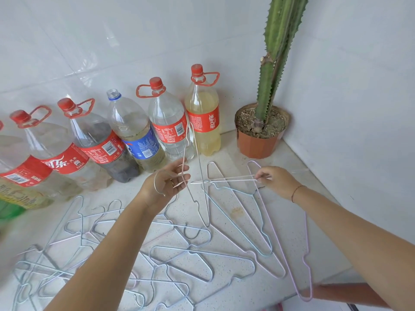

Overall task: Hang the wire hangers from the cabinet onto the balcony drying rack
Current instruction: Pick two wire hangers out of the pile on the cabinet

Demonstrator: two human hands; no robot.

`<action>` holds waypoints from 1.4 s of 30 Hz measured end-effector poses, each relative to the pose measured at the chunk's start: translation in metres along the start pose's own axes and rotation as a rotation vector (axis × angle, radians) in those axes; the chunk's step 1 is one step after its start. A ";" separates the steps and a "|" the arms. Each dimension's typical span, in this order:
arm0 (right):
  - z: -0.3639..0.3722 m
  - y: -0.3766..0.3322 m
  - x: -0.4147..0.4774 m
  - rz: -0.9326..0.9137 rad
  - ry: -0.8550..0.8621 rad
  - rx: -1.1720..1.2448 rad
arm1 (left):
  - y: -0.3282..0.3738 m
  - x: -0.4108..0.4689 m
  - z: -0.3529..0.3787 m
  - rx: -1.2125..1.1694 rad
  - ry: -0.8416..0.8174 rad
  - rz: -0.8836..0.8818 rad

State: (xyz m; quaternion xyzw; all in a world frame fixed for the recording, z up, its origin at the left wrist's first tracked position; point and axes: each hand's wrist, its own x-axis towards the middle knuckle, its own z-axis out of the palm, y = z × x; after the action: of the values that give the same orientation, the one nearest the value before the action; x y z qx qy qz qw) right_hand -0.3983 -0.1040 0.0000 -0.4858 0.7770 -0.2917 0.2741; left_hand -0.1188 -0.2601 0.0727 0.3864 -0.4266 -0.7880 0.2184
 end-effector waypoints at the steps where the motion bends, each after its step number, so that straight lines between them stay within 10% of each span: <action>1: -0.005 -0.006 0.000 0.003 0.001 0.067 | 0.001 -0.002 0.001 -0.016 -0.031 0.011; 7: -0.013 -0.029 -0.009 0.062 0.015 0.386 | 0.009 -0.021 -0.003 -0.016 -0.201 0.106; 20: -0.004 -0.087 -0.039 0.067 0.052 0.829 | 0.007 -0.093 -0.004 0.224 0.016 0.229; 34: 0.024 -0.127 -0.095 -0.015 -0.355 0.829 | -0.045 -0.233 0.024 1.151 0.728 0.336; 42: 0.062 -0.186 -0.176 -0.150 -0.679 0.733 | -0.092 -0.342 0.048 1.155 0.949 0.236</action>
State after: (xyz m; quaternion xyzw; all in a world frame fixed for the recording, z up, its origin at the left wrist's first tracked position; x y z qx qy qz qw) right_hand -0.1771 -0.0216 0.1169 -0.4795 0.4536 -0.3898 0.6422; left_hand 0.0488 0.0447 0.1560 0.6888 -0.6705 -0.1599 0.2244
